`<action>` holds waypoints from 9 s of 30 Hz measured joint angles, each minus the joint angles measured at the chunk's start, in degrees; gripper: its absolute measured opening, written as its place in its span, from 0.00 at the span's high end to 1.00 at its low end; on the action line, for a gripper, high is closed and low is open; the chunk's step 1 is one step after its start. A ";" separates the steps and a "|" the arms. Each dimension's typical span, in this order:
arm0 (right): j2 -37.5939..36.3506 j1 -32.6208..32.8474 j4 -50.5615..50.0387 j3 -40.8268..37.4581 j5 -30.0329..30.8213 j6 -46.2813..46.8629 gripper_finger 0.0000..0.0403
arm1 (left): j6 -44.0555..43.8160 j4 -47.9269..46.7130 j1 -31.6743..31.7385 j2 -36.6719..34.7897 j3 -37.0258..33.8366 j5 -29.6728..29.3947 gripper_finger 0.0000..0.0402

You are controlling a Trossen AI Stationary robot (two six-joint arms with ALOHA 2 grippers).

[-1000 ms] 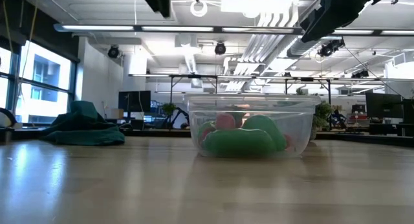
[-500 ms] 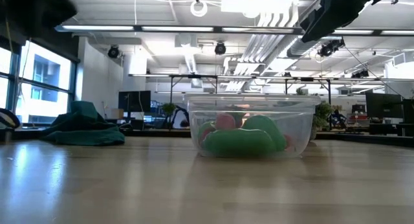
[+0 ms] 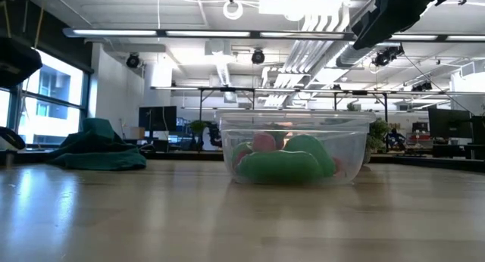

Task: Pick and placing Produce into tupperware
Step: Put the red strawberry into the container, then put the top red cherry into the container

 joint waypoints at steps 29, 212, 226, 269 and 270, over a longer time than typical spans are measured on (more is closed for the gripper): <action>0.02 -0.01 0.00 0.00 0.01 -0.01 0.78 | 8.26 3.21 0.02 10.64 -0.23 -1.85 0.46; 0.00 -0.01 0.02 0.02 0.00 -0.02 0.78 | 41.90 8.64 46.42 54.94 49.88 24.69 0.64; 0.02 -0.01 0.02 0.02 0.00 0.00 0.78 | 42.14 8.37 46.45 54.86 49.91 24.58 0.50; 0.00 -0.01 0.02 0.02 0.00 0.00 0.78 | 64.13 -31.28 58.32 51.00 69.36 29.42 0.59; 0.02 0.00 0.02 0.02 0.00 0.00 0.78 | 64.95 -31.58 58.94 50.52 69.37 29.41 0.59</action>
